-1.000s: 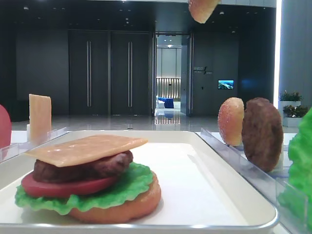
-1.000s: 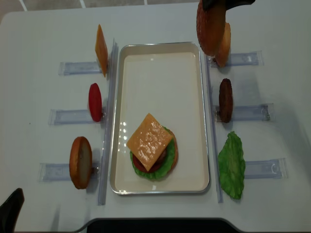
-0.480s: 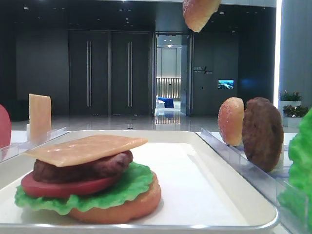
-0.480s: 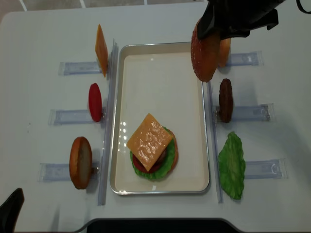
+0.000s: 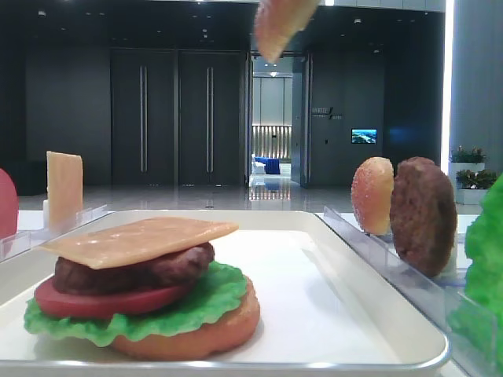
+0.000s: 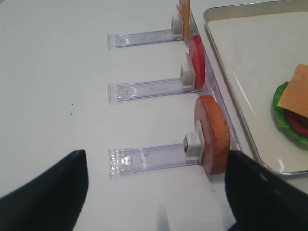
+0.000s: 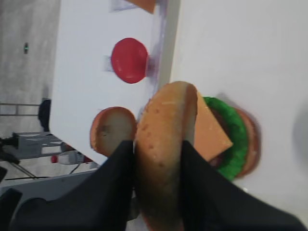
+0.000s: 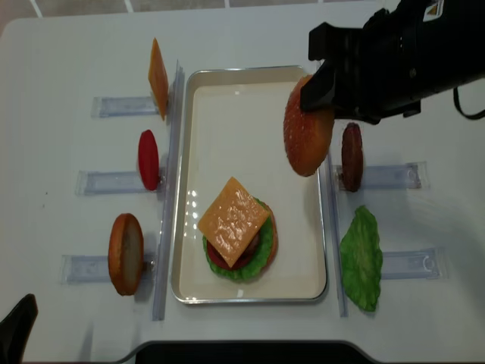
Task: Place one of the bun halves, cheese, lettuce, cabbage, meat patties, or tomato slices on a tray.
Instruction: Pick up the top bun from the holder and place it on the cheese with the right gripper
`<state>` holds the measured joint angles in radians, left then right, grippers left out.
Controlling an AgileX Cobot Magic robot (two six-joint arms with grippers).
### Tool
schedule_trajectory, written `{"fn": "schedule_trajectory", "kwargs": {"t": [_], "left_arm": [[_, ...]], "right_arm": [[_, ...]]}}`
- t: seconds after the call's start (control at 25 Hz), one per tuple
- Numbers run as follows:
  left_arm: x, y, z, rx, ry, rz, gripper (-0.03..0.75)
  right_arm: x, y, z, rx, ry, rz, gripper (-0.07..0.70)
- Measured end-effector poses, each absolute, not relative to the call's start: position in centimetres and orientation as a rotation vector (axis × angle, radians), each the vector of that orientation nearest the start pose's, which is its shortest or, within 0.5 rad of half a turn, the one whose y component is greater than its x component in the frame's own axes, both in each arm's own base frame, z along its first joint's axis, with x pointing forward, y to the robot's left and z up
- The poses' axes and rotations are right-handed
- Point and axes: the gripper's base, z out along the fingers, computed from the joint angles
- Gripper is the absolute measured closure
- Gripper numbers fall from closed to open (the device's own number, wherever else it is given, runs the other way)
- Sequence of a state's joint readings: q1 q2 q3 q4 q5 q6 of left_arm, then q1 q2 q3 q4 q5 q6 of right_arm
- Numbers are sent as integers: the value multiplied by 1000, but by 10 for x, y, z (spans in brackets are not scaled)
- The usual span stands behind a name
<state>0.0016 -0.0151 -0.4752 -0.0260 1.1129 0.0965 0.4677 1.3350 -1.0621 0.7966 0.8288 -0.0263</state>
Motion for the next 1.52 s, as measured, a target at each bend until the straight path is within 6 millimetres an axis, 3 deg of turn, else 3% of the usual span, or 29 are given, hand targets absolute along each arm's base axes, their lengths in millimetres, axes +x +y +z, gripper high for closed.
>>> {"fn": "schedule_trajectory", "kwargs": {"t": [0.16,0.48,0.84,1.24,1.52], "left_arm": [[-7,-2,266,102,2104,27,24],[-7,-2,266,102,2104,27,24],[-7,-2,266,102,2104,27,24],[-7,-2,266,102,2104,27,24],[-7,-2,266,102,2104,27,24]], "right_arm": [[215,177,314,-132,2507,1263,428],[202,205,310,-203,2470,1293,428],[215,233,269,-228,2557,1320,428],[227,251,240,-236,2562,1449,428],[228,255,232,-283,2562,1472,429]]}}
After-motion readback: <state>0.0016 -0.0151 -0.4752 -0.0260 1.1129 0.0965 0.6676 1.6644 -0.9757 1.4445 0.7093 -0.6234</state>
